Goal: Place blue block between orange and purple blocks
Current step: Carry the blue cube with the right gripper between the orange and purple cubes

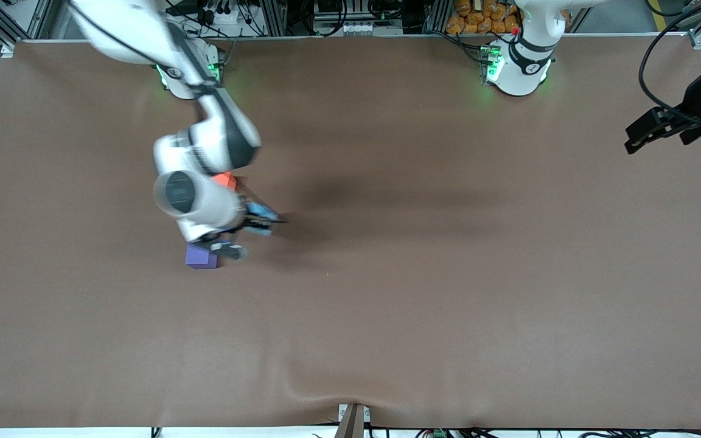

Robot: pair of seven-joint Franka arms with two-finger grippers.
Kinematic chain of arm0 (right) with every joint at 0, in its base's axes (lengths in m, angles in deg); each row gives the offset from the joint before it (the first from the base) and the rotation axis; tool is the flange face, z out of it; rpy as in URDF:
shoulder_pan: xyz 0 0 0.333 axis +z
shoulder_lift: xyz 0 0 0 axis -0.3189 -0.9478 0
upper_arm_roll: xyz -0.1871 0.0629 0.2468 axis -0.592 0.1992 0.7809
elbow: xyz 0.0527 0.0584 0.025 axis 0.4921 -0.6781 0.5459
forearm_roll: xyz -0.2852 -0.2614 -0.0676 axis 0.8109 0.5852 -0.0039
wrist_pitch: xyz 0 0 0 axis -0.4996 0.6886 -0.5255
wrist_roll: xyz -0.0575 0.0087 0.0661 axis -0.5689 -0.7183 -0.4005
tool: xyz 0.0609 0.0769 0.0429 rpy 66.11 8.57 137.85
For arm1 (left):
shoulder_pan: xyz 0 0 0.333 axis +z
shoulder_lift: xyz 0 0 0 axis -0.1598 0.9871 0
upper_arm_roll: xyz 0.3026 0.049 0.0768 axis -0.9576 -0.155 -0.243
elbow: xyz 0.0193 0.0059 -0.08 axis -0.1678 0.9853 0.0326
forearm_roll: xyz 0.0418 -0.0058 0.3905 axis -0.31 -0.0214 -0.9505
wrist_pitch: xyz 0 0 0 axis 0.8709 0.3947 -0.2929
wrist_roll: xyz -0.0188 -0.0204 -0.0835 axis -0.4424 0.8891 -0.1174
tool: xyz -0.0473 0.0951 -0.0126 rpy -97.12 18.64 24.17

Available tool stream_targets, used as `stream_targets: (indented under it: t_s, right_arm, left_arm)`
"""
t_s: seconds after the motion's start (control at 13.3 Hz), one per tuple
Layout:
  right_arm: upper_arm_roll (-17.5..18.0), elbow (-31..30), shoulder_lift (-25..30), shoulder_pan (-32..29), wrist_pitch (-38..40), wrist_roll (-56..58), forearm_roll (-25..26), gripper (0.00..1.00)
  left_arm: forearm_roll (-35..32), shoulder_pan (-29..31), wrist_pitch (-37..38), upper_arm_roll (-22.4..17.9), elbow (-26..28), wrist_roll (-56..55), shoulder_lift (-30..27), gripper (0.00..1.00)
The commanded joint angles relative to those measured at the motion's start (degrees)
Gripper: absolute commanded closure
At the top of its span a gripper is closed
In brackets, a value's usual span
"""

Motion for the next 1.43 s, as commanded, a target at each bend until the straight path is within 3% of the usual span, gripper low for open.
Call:
stream_targets:
  t_s: [0.0,0.45,1.05,1.35]
  right_arm:
    - [0.9,-3.2,2.7,-5.0,1.6,15.1,4.8,1.00]
    - [0.9,-6.7,2.6,-7.8,-1.2,18.1,8.1,1.00]
    - [1.1,-19.7,2.8,-8.6,-19.4,18.9,7.5,1.00]
    - [1.1,-21.5,2.6,-8.6,-21.1,17.7,7.0,1.00]
  left_arm:
    - [0.2,2.7,1.6,0.2,-0.5,3.6,-1.0,0.00]
    - [0.2,2.6,3.8,0.7,-0.6,2.7,-1.6,0.00]
    - [0.7,2.5,3.6,0.8,-0.6,2.9,-0.6,0.00]
    - [0.7,2.6,3.6,0.8,-0.6,3.0,-0.8,0.00]
